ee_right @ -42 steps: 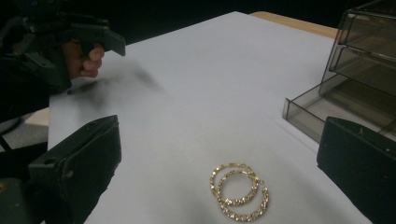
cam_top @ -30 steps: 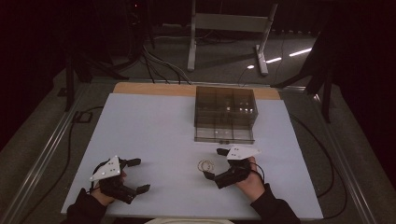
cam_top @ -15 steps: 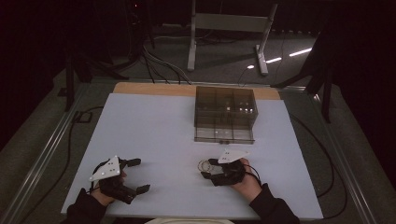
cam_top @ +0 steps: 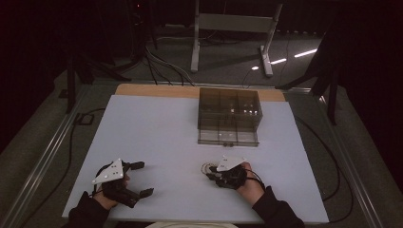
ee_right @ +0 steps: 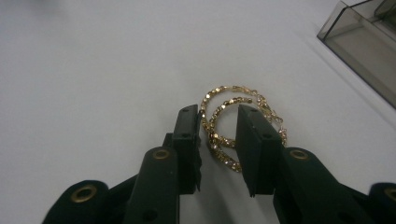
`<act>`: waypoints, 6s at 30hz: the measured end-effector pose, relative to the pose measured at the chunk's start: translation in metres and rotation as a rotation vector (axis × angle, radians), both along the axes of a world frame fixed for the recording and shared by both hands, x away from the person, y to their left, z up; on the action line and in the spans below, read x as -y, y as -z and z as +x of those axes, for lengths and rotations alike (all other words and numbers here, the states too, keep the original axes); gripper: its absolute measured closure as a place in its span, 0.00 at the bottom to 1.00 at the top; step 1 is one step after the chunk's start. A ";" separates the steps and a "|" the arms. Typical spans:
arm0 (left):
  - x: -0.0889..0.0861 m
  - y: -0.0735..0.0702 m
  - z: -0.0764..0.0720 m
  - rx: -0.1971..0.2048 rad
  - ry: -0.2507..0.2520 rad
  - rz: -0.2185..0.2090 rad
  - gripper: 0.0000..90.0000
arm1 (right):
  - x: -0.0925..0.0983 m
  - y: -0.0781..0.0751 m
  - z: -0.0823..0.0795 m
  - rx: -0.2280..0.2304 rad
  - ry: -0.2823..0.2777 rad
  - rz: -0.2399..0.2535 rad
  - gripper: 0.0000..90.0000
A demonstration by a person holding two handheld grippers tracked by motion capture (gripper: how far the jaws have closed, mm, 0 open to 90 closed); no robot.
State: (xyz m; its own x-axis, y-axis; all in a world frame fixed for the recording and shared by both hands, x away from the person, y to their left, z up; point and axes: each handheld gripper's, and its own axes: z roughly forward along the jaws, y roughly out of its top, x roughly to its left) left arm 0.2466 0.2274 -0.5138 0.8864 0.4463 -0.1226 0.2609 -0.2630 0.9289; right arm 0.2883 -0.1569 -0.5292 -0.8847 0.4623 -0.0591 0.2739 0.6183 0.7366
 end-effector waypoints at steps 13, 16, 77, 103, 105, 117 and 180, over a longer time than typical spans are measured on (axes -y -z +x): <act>-0.001 -0.001 0.000 0.005 -0.001 -0.005 0.01 | -0.004 0.000 -0.004 0.014 -0.046 -0.051 0.93; -0.001 -0.001 0.000 0.004 -0.004 -0.009 0.01 | -0.005 -0.001 -0.003 0.001 -0.051 -0.050 0.96; -0.002 -0.002 0.001 0.006 -0.003 -0.016 0.01 | 0.003 -0.045 0.029 0.029 0.033 0.047 0.96; -0.002 -0.003 0.000 0.013 0.002 -0.010 0.01 | -0.007 -0.060 0.066 0.048 0.068 0.039 0.96; -0.002 -0.003 0.001 0.010 0.000 -0.015 0.01 | -0.009 -0.061 0.070 0.051 0.072 0.028 0.96; -0.003 -0.004 0.000 0.010 -0.003 -0.020 0.01 | -0.011 -0.056 0.093 0.028 0.110 0.017 0.96; -0.002 -0.003 0.001 0.003 0.004 -0.024 0.01 | 0.002 -0.042 0.056 -0.116 0.144 0.172 0.12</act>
State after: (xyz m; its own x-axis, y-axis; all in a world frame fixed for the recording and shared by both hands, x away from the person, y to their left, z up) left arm 0.2478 0.2294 -0.5107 0.8887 0.4396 -0.1303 0.2566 -0.2413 0.9359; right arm 0.3444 -0.1587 -0.4867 -0.8051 0.5788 0.1297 0.4392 0.4347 0.7862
